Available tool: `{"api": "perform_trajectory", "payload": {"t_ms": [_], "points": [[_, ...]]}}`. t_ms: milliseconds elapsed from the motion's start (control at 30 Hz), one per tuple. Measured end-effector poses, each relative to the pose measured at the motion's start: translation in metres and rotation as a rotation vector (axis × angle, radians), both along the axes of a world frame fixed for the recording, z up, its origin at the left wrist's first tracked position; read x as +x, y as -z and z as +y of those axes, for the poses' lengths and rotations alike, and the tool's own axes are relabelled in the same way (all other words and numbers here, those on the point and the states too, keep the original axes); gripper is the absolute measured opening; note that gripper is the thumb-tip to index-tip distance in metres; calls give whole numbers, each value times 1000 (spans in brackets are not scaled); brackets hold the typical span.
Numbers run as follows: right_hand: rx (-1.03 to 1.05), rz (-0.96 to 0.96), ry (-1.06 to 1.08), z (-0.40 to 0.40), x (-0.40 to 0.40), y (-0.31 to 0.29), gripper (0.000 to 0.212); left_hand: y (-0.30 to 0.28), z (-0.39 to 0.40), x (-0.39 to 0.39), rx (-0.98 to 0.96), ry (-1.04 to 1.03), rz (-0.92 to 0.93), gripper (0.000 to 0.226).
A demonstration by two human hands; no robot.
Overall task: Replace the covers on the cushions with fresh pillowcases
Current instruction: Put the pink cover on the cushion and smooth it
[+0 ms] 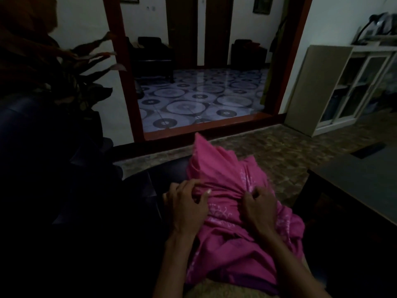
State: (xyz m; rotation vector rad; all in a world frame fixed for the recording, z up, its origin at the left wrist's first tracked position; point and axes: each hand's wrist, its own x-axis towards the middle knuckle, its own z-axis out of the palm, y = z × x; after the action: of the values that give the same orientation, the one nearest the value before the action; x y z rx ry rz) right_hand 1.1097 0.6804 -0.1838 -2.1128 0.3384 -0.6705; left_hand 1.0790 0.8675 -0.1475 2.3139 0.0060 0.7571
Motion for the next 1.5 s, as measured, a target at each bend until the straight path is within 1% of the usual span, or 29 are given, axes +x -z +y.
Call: {"api": "perform_trajectory", "payload": {"t_ms": [67,100,133,200,233,300,367,433,500,533,567,600,633,700,767,833,867,900,967,1000,1067,1133,1200,1233,1300,1333,1400,1467,1500], "points": [[10,22,17,0,-2,0,23,6,-6,5,33,132,-52,36],[10,30,23,2,-2,-1,24,6,-9,7,38,155,-52,36],[-2,25,33,5,-4,-3,24,7,-11,9,42,159,-39,29],[-70,-79,39,10,-9,-7,19,9,-10,10,38,146,30,10],[-108,-158,5,13,-13,-7,18,7,-8,9,42,128,87,6],[-164,-270,-160,16,-16,-7,30,2,-5,6,89,107,254,8],[-251,-278,-296,18,-15,-3,27,-10,-1,2,191,142,377,14],[-336,-243,-328,18,-11,2,10,-19,2,0,242,183,399,19],[-358,-215,-327,15,-9,6,10,-23,8,0,242,204,414,25],[-374,-208,-329,14,-9,7,13,-24,12,2,215,203,411,27],[-395,-205,-329,13,-10,6,15,-23,16,6,129,191,359,22],[-410,-199,-329,11,-11,5,19,-21,19,10,15,182,275,10],[-419,-200,-326,10,-13,5,21,-19,20,11,-65,173,186,8],[-423,-213,-321,13,-15,2,22,-13,19,13,-149,150,81,31],[-407,-244,-314,17,-18,0,21,-4,16,16,-191,79,45,30],[-412,-310,-315,19,-21,-2,20,2,16,13,-230,6,62,17],[-420,-333,-343,21,-23,-4,23,3,16,11,-234,-6,98,17],[-437,-340,-393,23,-25,-6,32,5,15,8,-204,1,151,19],[-514,-315,-516,31,-24,-9,48,1,11,3,-50,40,270,18],[-568,-296,-569,35,-21,-9,46,-2,10,2,27,55,319,18],[-650,-286,-619,42,-15,-6,29,-3,13,6,55,80,351,18],[-667,-295,-630,43,-11,-2,17,4,20,12,-52,102,268,19],[-674,-298,-637,42,-10,0,14,17,26,15,-176,71,85,16],[-677,-302,-640,41,-10,0,13,22,27,15,-176,73,37,23],[-675,-298,-649,40,-10,-1,14,32,27,15,-179,150,81,43],[-658,-293,-649,40,-12,-1,16,34,28,15,-197,191,130,46],[-548,-274,-623,41,-15,-5,19,37,38,16,-218,238,158,44],[-393,-275,-582,45,-8,-16,20,42,48,17,-243,253,136,39],[-362,-265,-572,47,0,-24,24,45,50,14,-271,237,122,35]]}}
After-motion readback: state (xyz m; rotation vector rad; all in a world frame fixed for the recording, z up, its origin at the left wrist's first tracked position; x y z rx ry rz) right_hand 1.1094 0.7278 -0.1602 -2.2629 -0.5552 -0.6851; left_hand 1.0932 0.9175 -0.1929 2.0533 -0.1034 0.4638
